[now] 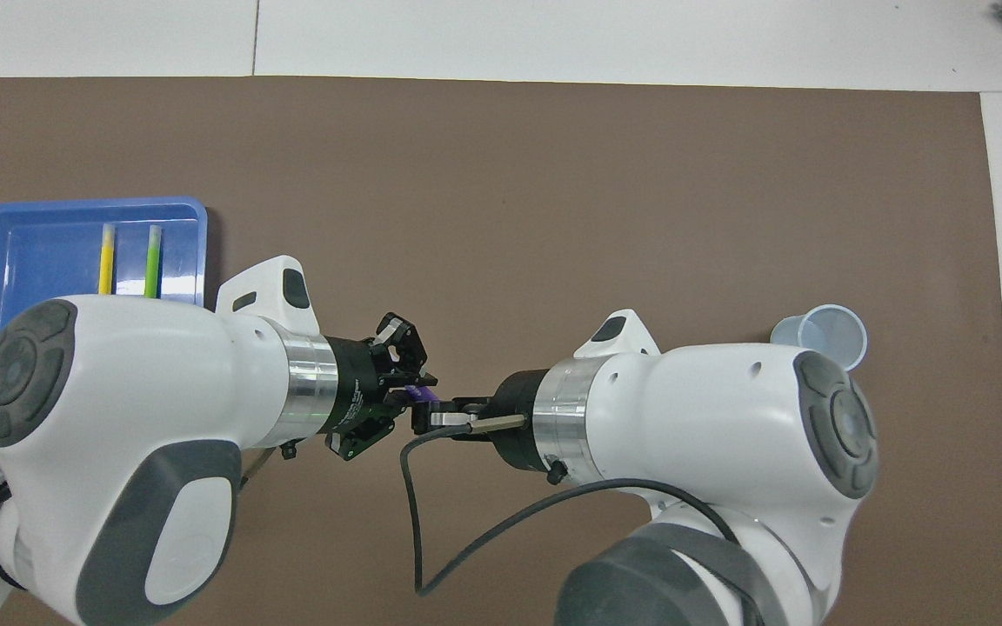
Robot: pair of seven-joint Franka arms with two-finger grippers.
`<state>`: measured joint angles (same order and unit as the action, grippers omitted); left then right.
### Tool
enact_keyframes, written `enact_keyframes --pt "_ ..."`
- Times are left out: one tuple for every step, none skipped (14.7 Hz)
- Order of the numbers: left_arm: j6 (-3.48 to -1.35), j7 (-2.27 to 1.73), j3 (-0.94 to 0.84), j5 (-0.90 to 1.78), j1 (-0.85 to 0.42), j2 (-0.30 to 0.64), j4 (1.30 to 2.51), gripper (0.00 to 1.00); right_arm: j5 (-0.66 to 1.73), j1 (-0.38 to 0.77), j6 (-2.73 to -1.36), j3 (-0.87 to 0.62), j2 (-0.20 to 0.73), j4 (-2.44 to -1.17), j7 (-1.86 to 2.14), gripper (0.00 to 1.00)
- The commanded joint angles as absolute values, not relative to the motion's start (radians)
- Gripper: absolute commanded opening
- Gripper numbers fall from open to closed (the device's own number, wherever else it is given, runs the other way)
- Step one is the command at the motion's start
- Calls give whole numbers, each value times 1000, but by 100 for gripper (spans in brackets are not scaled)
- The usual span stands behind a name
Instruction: Right arm passes pens to left for tray arrangement
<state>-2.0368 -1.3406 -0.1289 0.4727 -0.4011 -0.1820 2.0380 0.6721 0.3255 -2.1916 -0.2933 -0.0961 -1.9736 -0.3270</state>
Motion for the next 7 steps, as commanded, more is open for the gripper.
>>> enact_keyframes --pt "-2039 -1355 -118 488 -414 -195 2043 0 553 301 -2157 -301 -104 -1974 -333 100" --pt "-2039 -1355 -118 488 -414 -193 2043 0 520 298 -2129 -301 -104 -1971 -331 100" --pt "-2039 -1355 -118 488 -414 -193 2043 0 500 279 -2087 -296 -107 -1968 -324 100" --pt "-2039 -1355 -118 488 -414 -193 2043 0 479 253 -2035 -295 -113 -1968 -319 100" --pt "-2039 -1353 -118 488 -414 -193 2043 0 447 239 -1985 -295 -126 -1968 -318 100" --pt "-2039 -1348 -118 488 -414 -193 2043 0 395 235 -1958 -295 -129 -1968 -316 100" --pt "-2039 -1341 -117 486 -408 -193 2043 0 338 229 -1935 -295 -130 -1968 -314 100"
